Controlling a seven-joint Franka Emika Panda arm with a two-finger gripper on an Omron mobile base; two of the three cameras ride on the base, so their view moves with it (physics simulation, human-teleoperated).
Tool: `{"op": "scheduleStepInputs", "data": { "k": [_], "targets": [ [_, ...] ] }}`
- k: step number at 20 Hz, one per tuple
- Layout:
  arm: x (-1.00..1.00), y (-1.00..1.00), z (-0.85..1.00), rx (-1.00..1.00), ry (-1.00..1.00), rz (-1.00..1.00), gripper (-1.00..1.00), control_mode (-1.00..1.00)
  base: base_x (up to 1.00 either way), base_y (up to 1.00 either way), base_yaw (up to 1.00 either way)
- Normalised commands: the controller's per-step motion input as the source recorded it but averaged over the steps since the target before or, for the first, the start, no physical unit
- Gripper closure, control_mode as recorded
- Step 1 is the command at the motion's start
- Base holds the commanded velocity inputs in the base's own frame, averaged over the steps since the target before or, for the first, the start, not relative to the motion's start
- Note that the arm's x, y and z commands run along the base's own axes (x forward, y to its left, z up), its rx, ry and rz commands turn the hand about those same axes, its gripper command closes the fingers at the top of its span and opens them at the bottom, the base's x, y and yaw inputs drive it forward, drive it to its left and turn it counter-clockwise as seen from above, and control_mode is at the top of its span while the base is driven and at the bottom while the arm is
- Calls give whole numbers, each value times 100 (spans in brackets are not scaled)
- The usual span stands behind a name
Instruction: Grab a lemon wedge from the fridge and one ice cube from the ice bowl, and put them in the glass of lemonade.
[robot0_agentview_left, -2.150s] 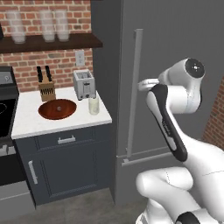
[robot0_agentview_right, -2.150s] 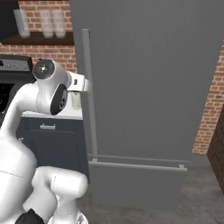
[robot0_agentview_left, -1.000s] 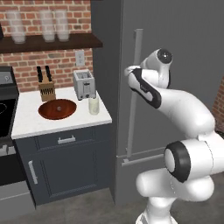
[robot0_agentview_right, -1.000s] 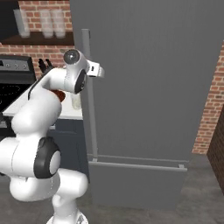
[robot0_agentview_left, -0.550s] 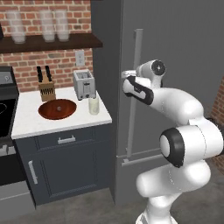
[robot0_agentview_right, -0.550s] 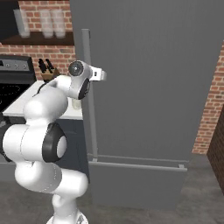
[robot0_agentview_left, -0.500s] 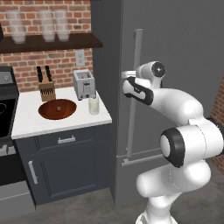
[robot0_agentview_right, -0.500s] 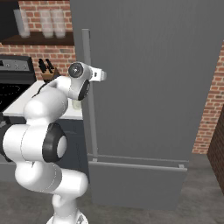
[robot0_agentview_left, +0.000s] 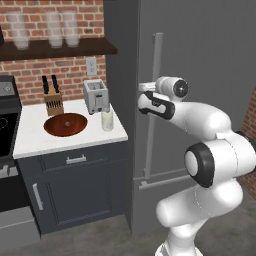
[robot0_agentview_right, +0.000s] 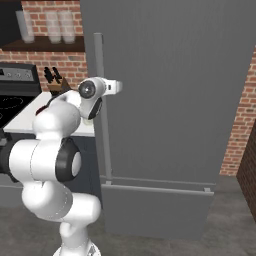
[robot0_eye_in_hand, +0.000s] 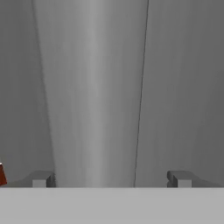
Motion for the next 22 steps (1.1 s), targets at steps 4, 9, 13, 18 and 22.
{"op": "scheduleStepInputs", "data": {
  "k": [4,9,13,18,22],
  "targets": [
    [95,0,0,0,10,0,100,-100,0,0,0],
    [5,-1,18,0,24,-4,100,-100,0,0,0],
    [-56,-13,22,0,31,-2,100,-100,0,0,0],
    [-98,-43,16,2,27,-7,100,-100,0,0,0],
    [-100,-74,4,5,16,-13,100,-100,0,0,0]
  ]
}}
